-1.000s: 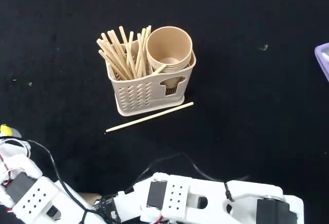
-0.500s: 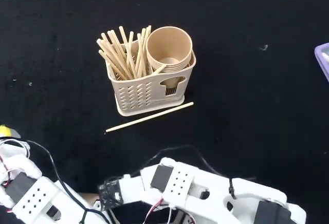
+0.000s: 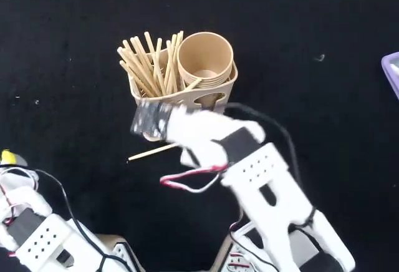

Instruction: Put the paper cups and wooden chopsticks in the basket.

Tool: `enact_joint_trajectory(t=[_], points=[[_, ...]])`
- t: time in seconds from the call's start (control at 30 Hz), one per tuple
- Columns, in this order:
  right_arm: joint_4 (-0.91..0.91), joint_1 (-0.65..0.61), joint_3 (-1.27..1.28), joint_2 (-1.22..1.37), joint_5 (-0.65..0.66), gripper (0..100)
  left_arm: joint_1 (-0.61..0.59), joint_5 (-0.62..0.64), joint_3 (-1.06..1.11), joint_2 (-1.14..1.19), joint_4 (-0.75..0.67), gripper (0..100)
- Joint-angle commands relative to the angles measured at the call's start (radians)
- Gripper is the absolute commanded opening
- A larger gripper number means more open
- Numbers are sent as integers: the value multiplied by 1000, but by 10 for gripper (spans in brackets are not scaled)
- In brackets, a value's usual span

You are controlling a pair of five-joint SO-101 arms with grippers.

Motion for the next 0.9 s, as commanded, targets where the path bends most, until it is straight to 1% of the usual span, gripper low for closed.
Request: enact_joint_trajectory(t=[0.0, 0.17, 0.3, 0.4, 0.5, 0.67, 0.8, 0.87], points=[[106, 23, -265, -2, -118, 11, 56, 5, -38, -8, -14, 223], [170, 38, -532, -2, -232, 11, 58, 5, -35, 0, -14, 223], [161, 31, -694, -2, -336, 11, 82, 5, -16, -9, -14, 223], [140, -8, -789, -1, -402, 11, 119, -18, -7, -9, -14, 223], [46, -31, -822, -1, -470, 11, 174, -61, -1, -8, -14, 223], [-186, -29, -812, 7, -586, 11, 254, -117, 28, -9, -14, 223], [-350, -31, -774, 7, -632, 11, 265, -123, 30, -9, -14, 223], [-431, -28, -716, 16, -640, 11, 265, -123, 30, -9, -14, 223]])
